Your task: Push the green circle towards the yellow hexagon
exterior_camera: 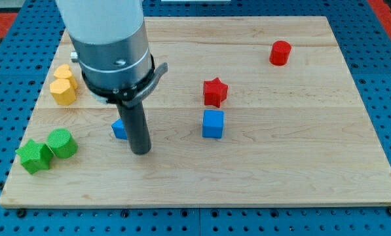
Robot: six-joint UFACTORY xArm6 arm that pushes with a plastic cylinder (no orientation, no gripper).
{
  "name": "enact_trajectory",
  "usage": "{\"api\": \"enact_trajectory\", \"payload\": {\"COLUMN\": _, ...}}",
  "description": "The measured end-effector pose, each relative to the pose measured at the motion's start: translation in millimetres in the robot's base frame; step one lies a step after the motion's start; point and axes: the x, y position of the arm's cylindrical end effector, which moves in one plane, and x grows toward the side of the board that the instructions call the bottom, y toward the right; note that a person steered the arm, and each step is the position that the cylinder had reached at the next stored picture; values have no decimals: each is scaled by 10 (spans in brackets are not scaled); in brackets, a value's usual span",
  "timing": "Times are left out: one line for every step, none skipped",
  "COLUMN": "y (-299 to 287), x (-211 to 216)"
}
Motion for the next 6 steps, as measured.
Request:
{"api": "enact_trajectory", "payload": {"y": -449, "x": 259}}
{"api": "enact_trajectory", "payload": {"y": -1054, "x": 223}}
{"api": "enact_trajectory", "payload": {"y": -1355, "x": 23}}
{"api": "enact_trajectory", "payload": {"y": -1377, "x": -233}}
{"api": "enact_trajectory", "payload": {"y": -1202, "x": -52}}
{"api": "enact_trajectory", "payload": {"y": -1332, "x": 391}}
